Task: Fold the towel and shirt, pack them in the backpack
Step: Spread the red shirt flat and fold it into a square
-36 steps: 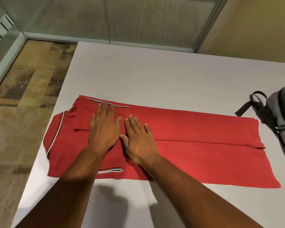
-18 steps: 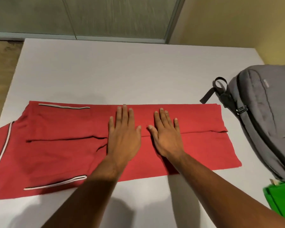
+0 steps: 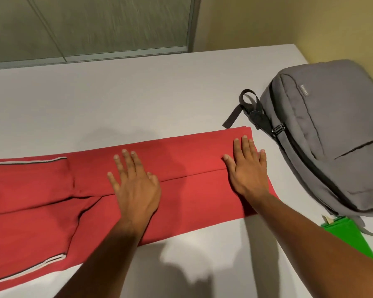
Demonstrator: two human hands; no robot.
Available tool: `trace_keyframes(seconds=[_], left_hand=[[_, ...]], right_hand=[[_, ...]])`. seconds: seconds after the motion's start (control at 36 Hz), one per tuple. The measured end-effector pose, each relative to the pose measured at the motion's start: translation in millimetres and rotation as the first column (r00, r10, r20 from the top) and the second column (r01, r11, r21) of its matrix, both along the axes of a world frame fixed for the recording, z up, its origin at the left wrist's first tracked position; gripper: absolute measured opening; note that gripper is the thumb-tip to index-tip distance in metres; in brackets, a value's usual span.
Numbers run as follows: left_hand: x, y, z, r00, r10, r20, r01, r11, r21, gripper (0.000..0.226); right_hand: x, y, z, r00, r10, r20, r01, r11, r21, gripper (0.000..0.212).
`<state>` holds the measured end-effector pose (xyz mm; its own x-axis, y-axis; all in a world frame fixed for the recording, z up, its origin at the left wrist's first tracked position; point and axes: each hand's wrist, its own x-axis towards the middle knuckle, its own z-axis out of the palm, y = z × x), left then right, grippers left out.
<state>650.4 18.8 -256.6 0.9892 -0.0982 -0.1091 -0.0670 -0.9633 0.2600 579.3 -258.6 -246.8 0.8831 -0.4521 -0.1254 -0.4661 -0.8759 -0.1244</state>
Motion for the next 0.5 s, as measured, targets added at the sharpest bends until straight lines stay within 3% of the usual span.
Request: trace_keyframes(seconds=[0.08, 0.25, 0.36, 0.5], left_hand=[[3.3, -35.6, 4.9, 1.0, -0.019, -0.024, 0.018, 0.999, -0.039, 0.072], [-3.1, -112.0, 1.7, 0.944, -0.331, -0.008, 0.33, 0.942, -0.067, 0.07], [-9.5, -144.0, -1.6, 0.938, -0.346, -0.022, 0.345, 0.938, -0.037, 0.075], [-5.0, -171.4, 5.7, 0.913, -0.407, -0.028, 0.4, 0.908, -0.125, 0.072]], right_hand=[[-7.7, -6.3, 4.4, 1.0, -0.011, 0.022, 0.011, 1.0, 0.008, 0.076], [-27.4, -14.9, -5.7, 0.998, 0.042, 0.051, -0.043, 0.999, 0.029, 0.073], [-31.0, -26.4, -8.6, 0.998, -0.006, 0.067, 0.002, 0.998, 0.061, 0.072], [-33.4, -21.2, 0.3, 0.997, -0.03, 0.072, 0.023, 0.995, 0.099, 0.072]])
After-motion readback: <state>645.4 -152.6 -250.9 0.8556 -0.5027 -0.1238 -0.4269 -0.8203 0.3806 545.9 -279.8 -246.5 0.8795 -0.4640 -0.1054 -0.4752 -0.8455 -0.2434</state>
